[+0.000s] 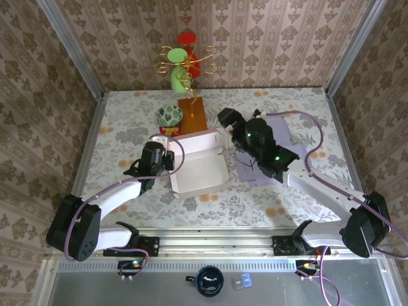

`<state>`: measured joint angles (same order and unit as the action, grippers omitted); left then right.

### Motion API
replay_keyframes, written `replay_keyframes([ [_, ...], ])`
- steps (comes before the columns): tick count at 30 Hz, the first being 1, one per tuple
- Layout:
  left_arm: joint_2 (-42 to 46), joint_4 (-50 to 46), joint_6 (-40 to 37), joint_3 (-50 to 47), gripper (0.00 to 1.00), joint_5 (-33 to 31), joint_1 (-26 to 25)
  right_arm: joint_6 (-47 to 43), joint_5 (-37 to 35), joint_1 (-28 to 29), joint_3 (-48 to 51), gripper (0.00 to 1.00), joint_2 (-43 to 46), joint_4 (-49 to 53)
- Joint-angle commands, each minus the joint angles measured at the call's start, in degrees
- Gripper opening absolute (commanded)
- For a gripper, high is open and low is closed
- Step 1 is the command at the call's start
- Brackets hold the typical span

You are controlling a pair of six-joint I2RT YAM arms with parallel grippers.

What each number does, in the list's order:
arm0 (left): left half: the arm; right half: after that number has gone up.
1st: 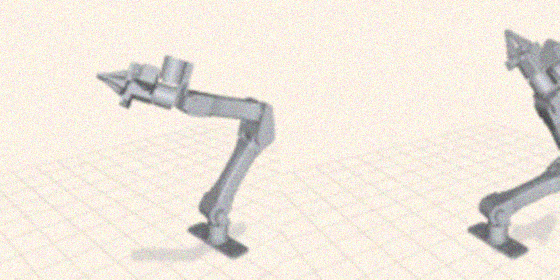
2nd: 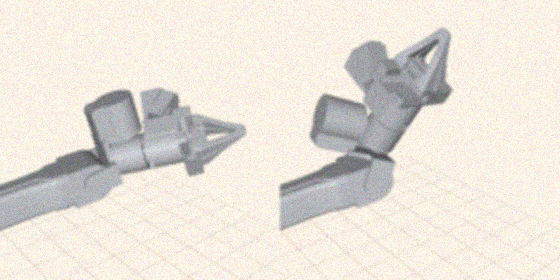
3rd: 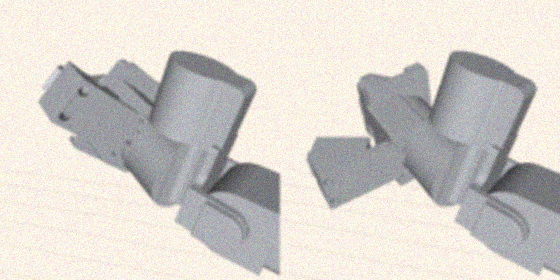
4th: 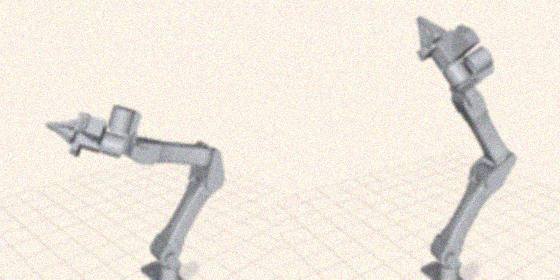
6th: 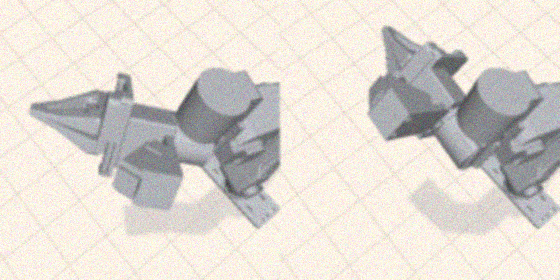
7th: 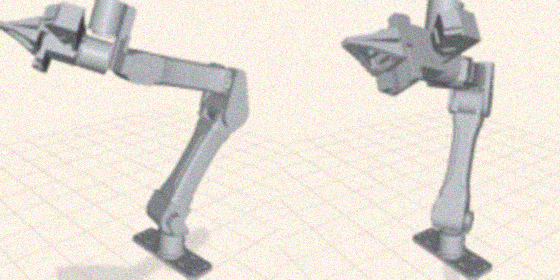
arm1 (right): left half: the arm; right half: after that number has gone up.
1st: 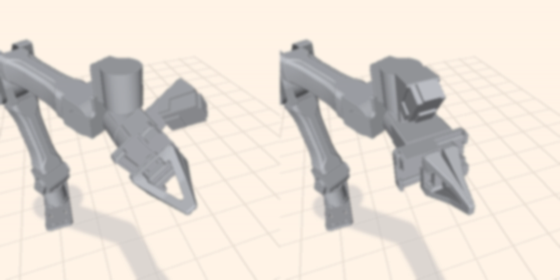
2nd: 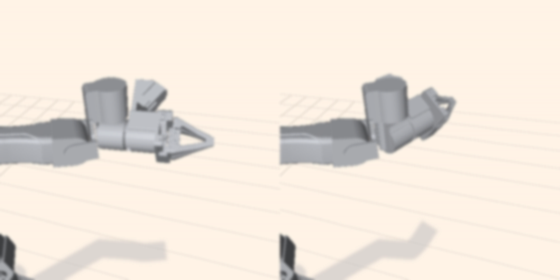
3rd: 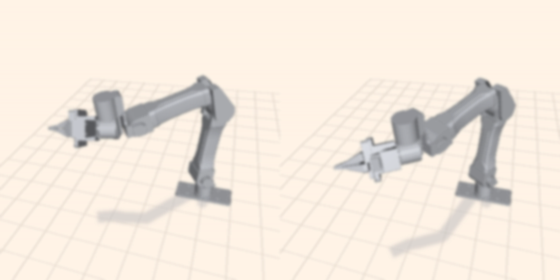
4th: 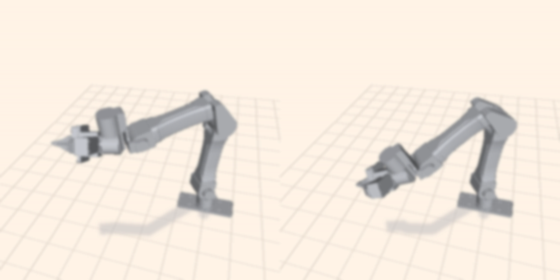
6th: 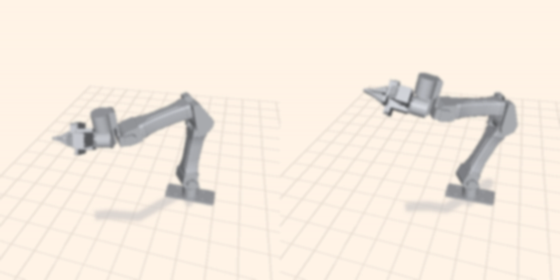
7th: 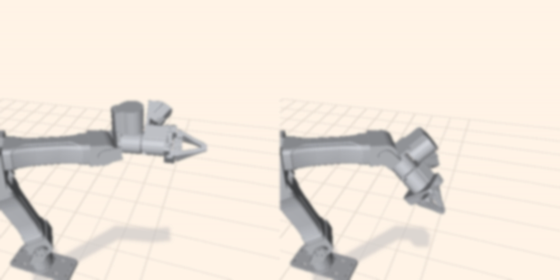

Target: Fold the paper box

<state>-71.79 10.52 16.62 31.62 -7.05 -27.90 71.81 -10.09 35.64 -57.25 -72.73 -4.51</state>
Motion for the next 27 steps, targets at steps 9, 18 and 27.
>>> replay_keyframes([
  [9,2.9,-1.2,-3.1,3.8,0.0,18.9,8.1,-33.5,23.8,-12.4,-1.1,0.87,2.3,13.0],
  [18,0.2,-4.1,-2.2,9.3,0.0,42.5,15.9,-51.3,40.1,-19.3,-2.1,0.64,0.7,17.6],
  [27,-6.1,-4.9,0.1,13.8,0.0,56.7,18.1,-65.4,49.4,-20.6,-7.1,0.56,0.0,20.1],
])
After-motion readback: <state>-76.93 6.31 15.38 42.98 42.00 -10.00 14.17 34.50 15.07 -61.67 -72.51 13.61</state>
